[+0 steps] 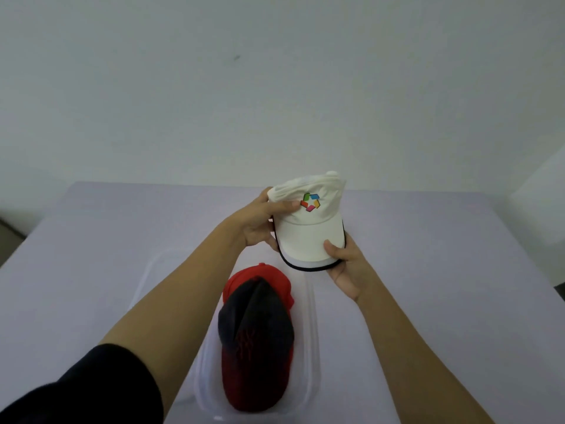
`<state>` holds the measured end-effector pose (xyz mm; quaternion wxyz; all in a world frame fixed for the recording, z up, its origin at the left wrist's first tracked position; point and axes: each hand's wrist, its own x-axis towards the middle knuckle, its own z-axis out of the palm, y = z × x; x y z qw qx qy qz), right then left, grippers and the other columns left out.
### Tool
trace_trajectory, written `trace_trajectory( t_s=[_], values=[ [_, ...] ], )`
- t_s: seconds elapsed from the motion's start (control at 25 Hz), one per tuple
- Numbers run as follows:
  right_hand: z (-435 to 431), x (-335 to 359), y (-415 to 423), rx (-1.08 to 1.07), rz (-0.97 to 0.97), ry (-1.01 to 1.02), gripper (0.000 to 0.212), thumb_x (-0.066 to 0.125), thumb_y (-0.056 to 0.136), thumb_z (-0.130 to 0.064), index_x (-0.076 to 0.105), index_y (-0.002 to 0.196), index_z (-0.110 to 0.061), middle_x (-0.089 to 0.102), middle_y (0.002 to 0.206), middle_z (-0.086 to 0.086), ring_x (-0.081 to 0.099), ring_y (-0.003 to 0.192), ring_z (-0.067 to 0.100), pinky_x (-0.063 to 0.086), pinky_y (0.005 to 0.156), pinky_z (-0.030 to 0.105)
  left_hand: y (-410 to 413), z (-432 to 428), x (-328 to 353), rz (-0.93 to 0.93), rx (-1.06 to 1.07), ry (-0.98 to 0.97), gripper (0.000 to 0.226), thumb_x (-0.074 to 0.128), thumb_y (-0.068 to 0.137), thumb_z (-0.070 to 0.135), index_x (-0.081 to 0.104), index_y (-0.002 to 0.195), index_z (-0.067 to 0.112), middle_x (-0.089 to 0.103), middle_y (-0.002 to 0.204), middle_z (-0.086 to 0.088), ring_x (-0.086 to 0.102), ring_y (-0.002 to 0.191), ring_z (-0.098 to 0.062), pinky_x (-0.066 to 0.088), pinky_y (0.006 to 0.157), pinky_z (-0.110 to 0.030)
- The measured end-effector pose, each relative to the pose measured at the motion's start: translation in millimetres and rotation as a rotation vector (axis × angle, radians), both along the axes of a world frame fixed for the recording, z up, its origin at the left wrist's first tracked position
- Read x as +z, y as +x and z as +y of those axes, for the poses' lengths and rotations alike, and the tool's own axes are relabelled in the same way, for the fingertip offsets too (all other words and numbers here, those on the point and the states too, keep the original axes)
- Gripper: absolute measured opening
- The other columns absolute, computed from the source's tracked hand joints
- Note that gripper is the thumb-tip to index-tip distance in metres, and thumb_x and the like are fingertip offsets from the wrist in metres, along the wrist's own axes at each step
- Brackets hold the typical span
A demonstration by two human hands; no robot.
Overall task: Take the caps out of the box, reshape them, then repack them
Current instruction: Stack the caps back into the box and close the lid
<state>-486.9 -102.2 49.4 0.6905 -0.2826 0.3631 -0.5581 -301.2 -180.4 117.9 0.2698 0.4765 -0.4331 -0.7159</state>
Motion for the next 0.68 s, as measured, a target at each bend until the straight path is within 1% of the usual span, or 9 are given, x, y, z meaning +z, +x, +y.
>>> trace_trajectory(
  t_s=[0.08, 0.16, 0.24, 0.32, 0.36, 0.44, 0.56, 0.6, 0.68],
  values=[
    [2, 4, 21, 0.021, 0.069, 0.008, 0.081, 0.081, 0.063, -0.011, 0.044, 0.135, -0.008, 0.054, 0.135, 0.017, 0.052, 0.124, 0.034, 0.055, 0.088, 0.038, 24, 10, 5, -0.002, 0.038, -0.049, 0.049, 0.071, 0.082, 0.015, 0.043, 0.122, 0.023, 0.052, 0.127, -0.004, 0.053, 0.112, -0.032, 0.049, 0.07, -0.071],
    [3, 4, 38, 0.06, 0.146, 0.005, 0.094, 0.087, 0.056, -0.017, 0.04, 0.137, -0.011, 0.053, 0.136, 0.014, 0.052, 0.124, 0.031, 0.054, 0.088, 0.037, 47, 16, 9, 0.002, 0.064, -0.101, 0.042, 0.07, 0.082, 0.013, 0.042, 0.112, 0.022, 0.054, 0.124, -0.005, 0.054, 0.113, -0.034, 0.047, 0.071, -0.072],
    [6, 0, 48, 0.121, 0.272, 0.033, 0.109, 0.086, 0.054, -0.025, 0.026, 0.145, -0.019, 0.044, 0.144, 0.009, 0.046, 0.13, 0.025, 0.048, 0.099, 0.038, 69, 17, 11, 0.004, 0.093, -0.157, 0.039, 0.07, 0.082, 0.01, 0.041, 0.105, 0.023, 0.057, 0.118, -0.005, 0.056, 0.107, -0.033, 0.048, 0.073, -0.071],
    [13, -10, 55, 0.24, 0.531, 0.114, 0.126, 0.083, 0.05, -0.044, 0.007, 0.149, -0.028, 0.023, 0.155, 0.007, 0.029, 0.14, 0.025, 0.031, 0.113, 0.043, 88, 16, 13, -0.002, 0.141, -0.212, 0.036, 0.069, 0.082, 0.007, 0.041, 0.095, 0.024, 0.057, 0.11, -0.003, 0.056, 0.098, -0.029, 0.049, 0.072, -0.066],
    [18, -15, 59, 0.319, 0.697, 0.154, 0.131, 0.082, 0.049, -0.053, 0.001, 0.149, -0.029, 0.014, 0.158, 0.006, 0.021, 0.143, 0.025, 0.026, 0.115, 0.044, 96, 15, 13, 0.0, 0.165, -0.237, 0.036, 0.069, 0.082, 0.006, 0.041, 0.091, 0.025, 0.056, 0.106, -0.001, 0.055, 0.095, -0.027, 0.05, 0.071, -0.063],
    [24, -26, 68, 0.48, 0.949, 0.188, 0.136, 0.082, 0.052, -0.059, -0.007, 0.15, -0.026, 0.005, 0.16, 0.005, 0.014, 0.145, 0.024, 0.023, 0.115, 0.042, 108, 12, 12, 0.012, 0.191, -0.276, 0.037, 0.07, 0.081, 0.005, 0.041, 0.085, 0.027, 0.055, 0.101, 0.001, 0.055, 0.092, -0.024, 0.05, 0.068, -0.056],
    [22, -33, 79, 0.623, 1.123, 0.191, 0.138, 0.086, 0.055, -0.05, -0.009, 0.149, -0.019, 0.01, 0.159, 0.007, 0.02, 0.144, 0.025, 0.027, 0.114, 0.04, 112, 9, 8, 0.025, 0.162, -0.322, 0.041, 0.075, 0.075, 0.007, 0.04, 0.082, 0.027, 0.055, 0.097, -0.001, 0.057, 0.092, -0.022, 0.047, 0.065, -0.048],
    [21, -33, 81, 0.631, 1.173, 0.188, 0.137, 0.087, 0.052, -0.049, -0.004, 0.15, -0.018, 0.015, 0.157, 0.007, 0.024, 0.142, 0.026, 0.03, 0.114, 0.039, 111, 8, 6, 0.023, 0.151, -0.337, 0.042, 0.076, 0.072, 0.008, 0.04, 0.082, 0.027, 0.054, 0.096, -0.002, 0.057, 0.092, -0.022, 0.047, 0.063, -0.044],
    [21, -32, 82, 0.587, 1.235, 0.149, 0.129, 0.088, 0.043, -0.051, 0.016, 0.145, -0.021, 0.032, 0.147, 0.003, 0.037, 0.133, 0.024, 0.038, 0.109, 0.041, 109, 7, 1, 0.016, 0.148, -0.381, 0.044, 0.077, 0.07, 0.007, 0.04, 0.083, 0.026, 0.052, 0.094, -0.003, 0.058, 0.092, -0.022, 0.048, 0.058, -0.038]
  ],
)
